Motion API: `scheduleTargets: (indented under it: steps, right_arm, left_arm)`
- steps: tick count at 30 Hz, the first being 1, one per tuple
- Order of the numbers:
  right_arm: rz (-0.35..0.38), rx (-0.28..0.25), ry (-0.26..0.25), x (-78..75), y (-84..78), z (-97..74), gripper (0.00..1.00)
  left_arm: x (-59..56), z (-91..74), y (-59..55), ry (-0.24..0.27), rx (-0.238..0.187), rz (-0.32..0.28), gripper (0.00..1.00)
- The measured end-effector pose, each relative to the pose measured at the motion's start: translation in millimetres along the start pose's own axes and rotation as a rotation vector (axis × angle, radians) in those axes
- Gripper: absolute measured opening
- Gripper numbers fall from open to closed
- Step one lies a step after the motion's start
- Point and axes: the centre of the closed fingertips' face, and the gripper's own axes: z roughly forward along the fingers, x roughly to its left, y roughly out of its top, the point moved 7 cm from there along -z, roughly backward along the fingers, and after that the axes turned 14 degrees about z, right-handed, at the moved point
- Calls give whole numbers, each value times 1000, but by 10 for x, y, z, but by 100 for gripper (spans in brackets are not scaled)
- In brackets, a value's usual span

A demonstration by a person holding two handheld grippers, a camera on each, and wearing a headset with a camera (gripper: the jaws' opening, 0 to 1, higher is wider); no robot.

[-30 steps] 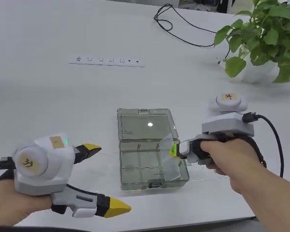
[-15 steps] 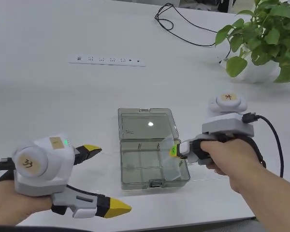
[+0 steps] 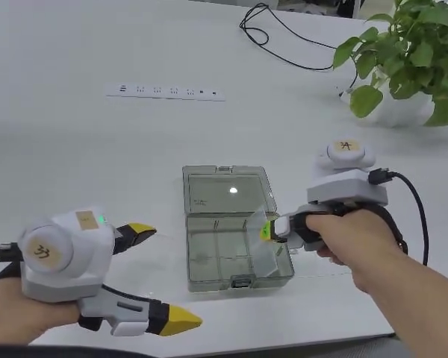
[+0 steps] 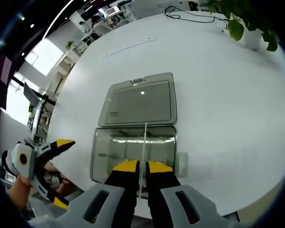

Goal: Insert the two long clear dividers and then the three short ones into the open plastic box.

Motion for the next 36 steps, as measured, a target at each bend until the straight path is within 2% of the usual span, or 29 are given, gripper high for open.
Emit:
scheduleTargets:
  steps: [9,20,36]
  right_arm:
    - [-41,16,15,72,-24,73,8]
    - [-103,46,22,52,-46,194,9]
    - [-114,60,47,-1,-68,267,10]
  left_arm:
    - [4,6,-11,0,2,0,98]
    - [9,-19,-22,6,7,-3,98]
    - [7,-21,0,15,11,-8,98]
